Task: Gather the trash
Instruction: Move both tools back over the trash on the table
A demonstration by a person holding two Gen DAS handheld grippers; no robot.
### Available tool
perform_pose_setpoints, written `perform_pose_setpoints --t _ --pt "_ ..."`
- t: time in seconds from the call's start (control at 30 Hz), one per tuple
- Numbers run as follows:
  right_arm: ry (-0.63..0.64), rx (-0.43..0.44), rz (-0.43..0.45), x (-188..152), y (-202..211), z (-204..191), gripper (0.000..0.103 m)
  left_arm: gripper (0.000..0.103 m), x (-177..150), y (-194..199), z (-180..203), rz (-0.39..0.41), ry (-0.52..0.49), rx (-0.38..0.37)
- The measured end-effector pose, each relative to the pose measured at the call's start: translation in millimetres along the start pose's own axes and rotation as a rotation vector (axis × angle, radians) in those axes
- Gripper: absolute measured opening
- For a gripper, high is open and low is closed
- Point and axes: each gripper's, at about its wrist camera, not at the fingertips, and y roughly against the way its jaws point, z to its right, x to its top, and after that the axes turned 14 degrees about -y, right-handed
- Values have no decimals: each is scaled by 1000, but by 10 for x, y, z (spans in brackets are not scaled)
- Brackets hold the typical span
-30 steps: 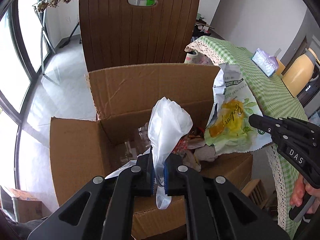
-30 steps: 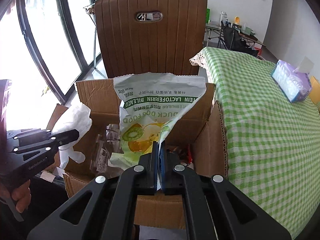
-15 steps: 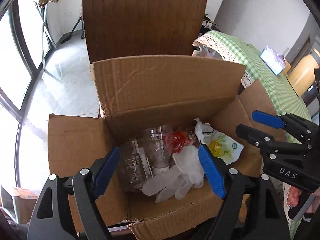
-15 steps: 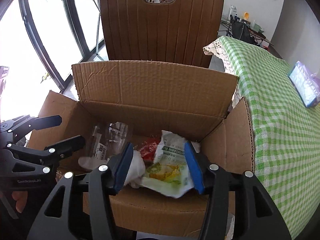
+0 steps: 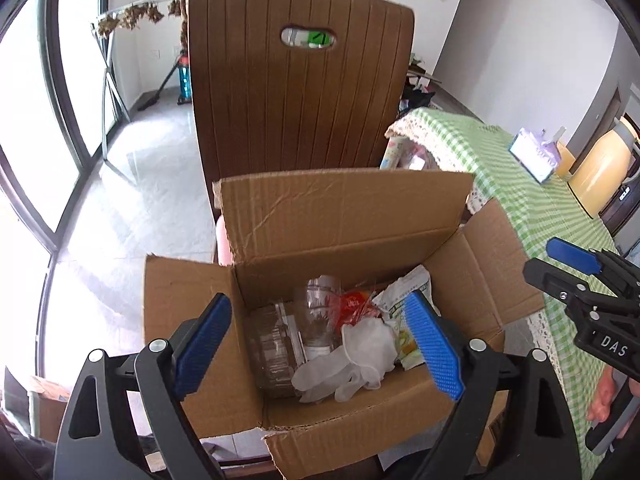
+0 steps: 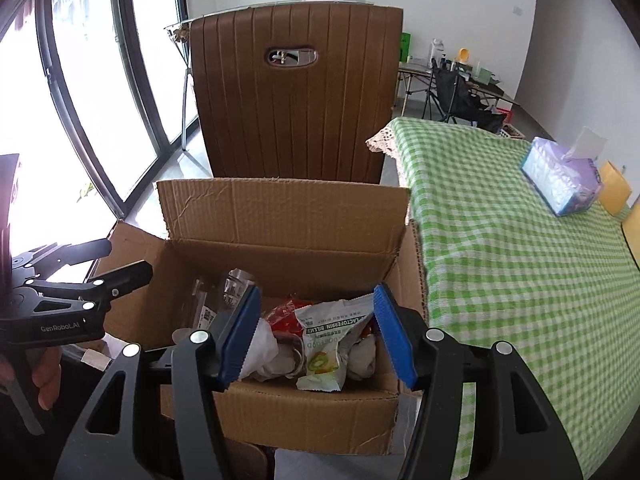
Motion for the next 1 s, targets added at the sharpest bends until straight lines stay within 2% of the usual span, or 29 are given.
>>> perform_pose_setpoints --t 0.13,0.33,0.6,1.0 --pt "-30 -28 69 -25 333 184 60 92 59 279 142 80 -27 25" --pt "-110 -99 162 -253 968 707 60 93 129 558 497 158 -38 9" --pt "-289 -260 255 -848 1876 1626 60 95 206 810 1515 245 -165 -129" --pt "-585 -485 379 -2094 3189 2976 64 95 122 1119 3184 282 -402 -308"
